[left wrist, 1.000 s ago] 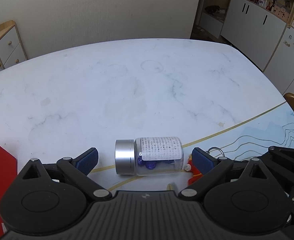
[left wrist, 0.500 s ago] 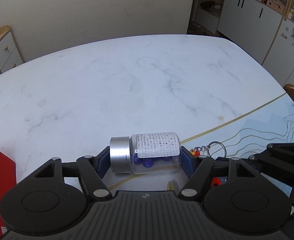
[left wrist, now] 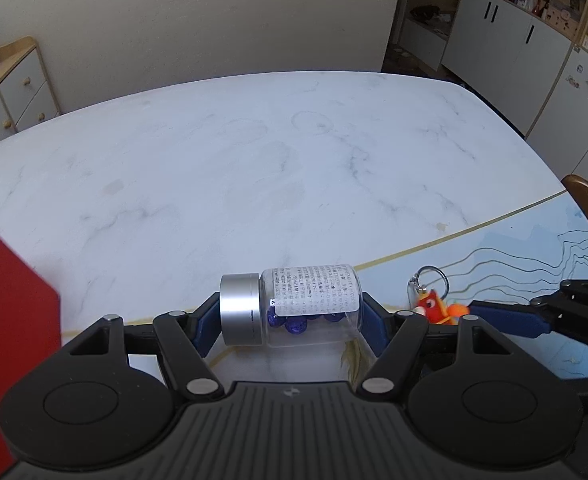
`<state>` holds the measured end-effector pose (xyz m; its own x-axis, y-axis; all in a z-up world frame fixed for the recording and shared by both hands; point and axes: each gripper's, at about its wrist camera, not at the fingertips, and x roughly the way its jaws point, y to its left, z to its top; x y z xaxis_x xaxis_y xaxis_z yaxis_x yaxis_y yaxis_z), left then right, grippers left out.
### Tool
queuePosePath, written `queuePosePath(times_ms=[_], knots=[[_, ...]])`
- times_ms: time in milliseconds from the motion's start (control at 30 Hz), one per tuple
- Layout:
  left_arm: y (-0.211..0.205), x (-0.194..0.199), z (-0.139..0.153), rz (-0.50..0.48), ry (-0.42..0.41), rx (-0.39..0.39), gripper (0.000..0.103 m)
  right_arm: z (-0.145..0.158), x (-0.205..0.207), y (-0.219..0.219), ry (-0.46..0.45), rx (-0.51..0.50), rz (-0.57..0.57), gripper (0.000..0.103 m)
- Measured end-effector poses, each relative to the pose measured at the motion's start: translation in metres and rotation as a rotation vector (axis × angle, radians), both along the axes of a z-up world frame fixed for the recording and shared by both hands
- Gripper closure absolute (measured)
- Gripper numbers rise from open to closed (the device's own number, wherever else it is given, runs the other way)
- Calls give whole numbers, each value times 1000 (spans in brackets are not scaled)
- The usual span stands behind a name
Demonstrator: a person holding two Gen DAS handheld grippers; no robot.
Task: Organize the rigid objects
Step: 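Grasp the glass pill jar with the left gripper while the right gripper grasps the red keychain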
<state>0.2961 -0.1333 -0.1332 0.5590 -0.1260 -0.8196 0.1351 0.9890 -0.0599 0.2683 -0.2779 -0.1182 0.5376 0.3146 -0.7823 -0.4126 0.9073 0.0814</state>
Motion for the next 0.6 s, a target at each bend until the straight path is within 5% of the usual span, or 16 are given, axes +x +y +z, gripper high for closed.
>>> queuePosePath(times_ms=[367,433,600], knots=[[9,-37,29,2,-8,-24,33,29,-27,-16,15,58,-25,68],[12,-45,37,-1,-14,-29,33,36,-33,-17,11,58,-26,78],[20,-64,55,-12,-41,-45,33,48,-45,-19,-2,45,-21,78]])
